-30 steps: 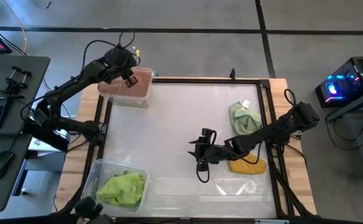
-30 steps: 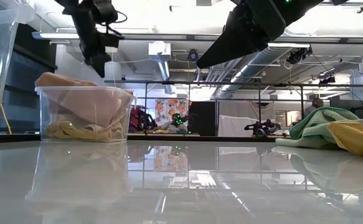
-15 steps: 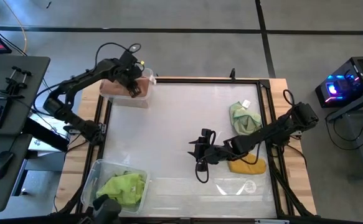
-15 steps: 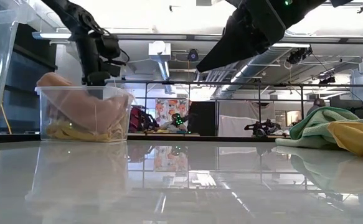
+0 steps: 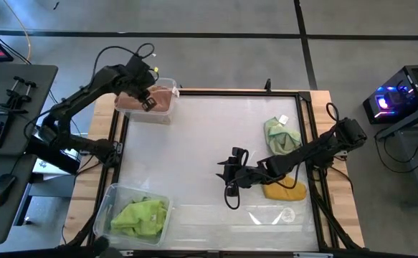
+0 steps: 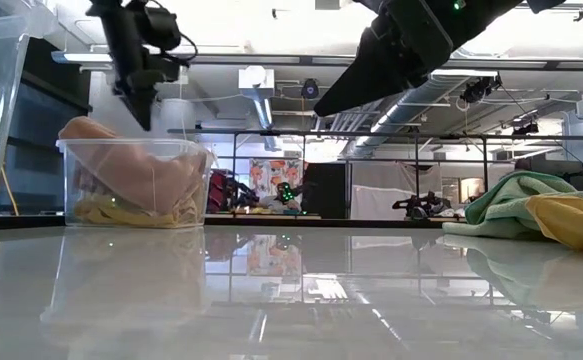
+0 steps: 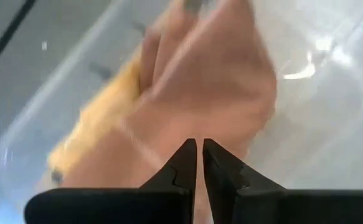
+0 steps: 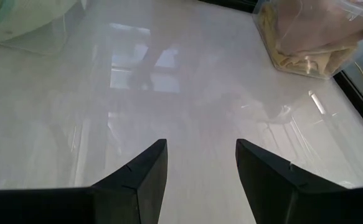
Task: Sort towels by color in basket
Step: Put the brown towel into the top transparent bin, then put the yellow towel into the top transparent bin
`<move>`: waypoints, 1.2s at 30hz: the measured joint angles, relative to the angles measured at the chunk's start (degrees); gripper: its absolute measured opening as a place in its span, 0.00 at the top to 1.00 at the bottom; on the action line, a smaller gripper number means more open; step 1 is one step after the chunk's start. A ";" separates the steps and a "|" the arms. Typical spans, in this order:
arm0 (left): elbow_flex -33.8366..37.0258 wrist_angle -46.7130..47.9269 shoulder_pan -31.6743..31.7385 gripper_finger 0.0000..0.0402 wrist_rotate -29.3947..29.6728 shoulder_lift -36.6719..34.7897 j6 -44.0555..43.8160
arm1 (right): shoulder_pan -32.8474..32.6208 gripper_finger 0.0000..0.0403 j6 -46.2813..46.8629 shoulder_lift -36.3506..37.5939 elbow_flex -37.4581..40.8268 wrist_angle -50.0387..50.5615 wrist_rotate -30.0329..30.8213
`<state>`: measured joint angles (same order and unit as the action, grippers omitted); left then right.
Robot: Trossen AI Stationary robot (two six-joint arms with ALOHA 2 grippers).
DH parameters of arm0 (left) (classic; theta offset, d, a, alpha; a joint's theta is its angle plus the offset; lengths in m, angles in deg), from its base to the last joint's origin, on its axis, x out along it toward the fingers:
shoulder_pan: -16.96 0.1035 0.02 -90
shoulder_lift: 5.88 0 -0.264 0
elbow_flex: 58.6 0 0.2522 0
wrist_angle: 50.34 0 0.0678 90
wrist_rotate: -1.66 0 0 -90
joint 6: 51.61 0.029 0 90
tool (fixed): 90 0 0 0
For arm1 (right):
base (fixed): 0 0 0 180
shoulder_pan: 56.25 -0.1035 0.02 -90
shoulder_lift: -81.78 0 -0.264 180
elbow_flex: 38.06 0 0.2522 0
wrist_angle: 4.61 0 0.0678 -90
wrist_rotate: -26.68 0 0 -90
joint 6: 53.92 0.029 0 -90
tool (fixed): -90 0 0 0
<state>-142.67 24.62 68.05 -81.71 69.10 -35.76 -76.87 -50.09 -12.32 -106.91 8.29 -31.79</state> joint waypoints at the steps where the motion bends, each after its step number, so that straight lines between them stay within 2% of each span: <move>1: 0.02 1.69 0.06 0.97 0.61 -0.58 -0.64 | 0.00 0.54 0.25 0.00 0.00 -0.02 0.00; 7: 0.92 5.66 3.34 1.00 7.91 0.17 -5.27 | 0.02 0.54 0.24 0.00 0.00 -0.02 -0.01; 12: 4.31 3.77 5.94 1.00 5.73 4.64 -5.17 | 0.02 0.54 0.14 0.00 0.00 0.02 0.00; 17: 8.08 -2.72 6.35 1.00 5.75 9.77 -3.48 | 0.02 0.54 -0.40 0.00 0.00 0.07 0.00; 23: 7.71 -6.23 5.81 1.00 1.88 12.39 -0.07 | 0.02 0.54 -0.37 0.00 0.00 0.24 0.00; 26: 6.28 -5.66 5.51 1.00 3.51 11.18 -0.27 | 0.00 0.54 -0.27 0.00 0.00 0.27 0.00; 30: 4.34 -4.02 4.12 1.00 4.24 5.86 -1.16 | 0.01 0.54 1.01 0.00 0.00 0.86 -0.02; 36: 4.26 -5.64 -2.05 1.00 2.98 -5.49 -5.24 | -2.45 0.54 7.29 0.03 0.00 11.54 2.05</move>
<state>-138.40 18.97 66.00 -78.72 63.61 -41.01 -79.33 -42.81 -12.29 -106.91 19.83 -29.74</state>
